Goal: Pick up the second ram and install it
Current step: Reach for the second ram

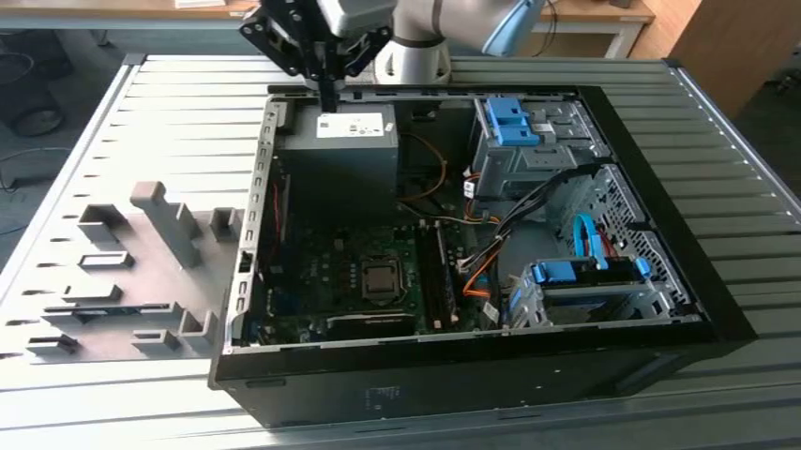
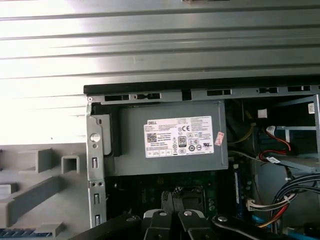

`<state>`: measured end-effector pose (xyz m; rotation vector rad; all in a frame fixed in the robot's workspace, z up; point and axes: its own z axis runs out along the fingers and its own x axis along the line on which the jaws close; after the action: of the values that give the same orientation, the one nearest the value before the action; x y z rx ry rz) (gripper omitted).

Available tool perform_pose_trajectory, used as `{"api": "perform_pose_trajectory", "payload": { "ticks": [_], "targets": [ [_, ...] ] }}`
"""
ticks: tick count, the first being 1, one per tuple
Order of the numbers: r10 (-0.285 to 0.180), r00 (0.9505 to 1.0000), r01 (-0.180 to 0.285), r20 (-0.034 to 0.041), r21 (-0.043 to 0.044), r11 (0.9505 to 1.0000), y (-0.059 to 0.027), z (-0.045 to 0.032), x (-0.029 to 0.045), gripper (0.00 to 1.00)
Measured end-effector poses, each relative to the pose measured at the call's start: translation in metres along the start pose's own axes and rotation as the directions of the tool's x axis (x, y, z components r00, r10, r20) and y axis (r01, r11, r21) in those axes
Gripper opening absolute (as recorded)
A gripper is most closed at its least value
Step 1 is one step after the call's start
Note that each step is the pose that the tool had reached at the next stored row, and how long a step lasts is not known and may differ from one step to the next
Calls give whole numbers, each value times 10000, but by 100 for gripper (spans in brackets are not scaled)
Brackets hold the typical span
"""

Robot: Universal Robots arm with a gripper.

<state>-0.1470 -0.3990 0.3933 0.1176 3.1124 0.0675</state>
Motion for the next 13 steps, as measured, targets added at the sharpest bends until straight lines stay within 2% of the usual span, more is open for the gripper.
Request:
{"api": "perform_pose_trajectory", "payload": {
  "ticks": [8, 13],
  "targets": [
    [1, 10000, -1, 4, -1, 10000, -27, -8, 366, 11],
    [2, 10000, -2, 5, -1, 10000, -42, -11, 565, 11]
  ]
}}
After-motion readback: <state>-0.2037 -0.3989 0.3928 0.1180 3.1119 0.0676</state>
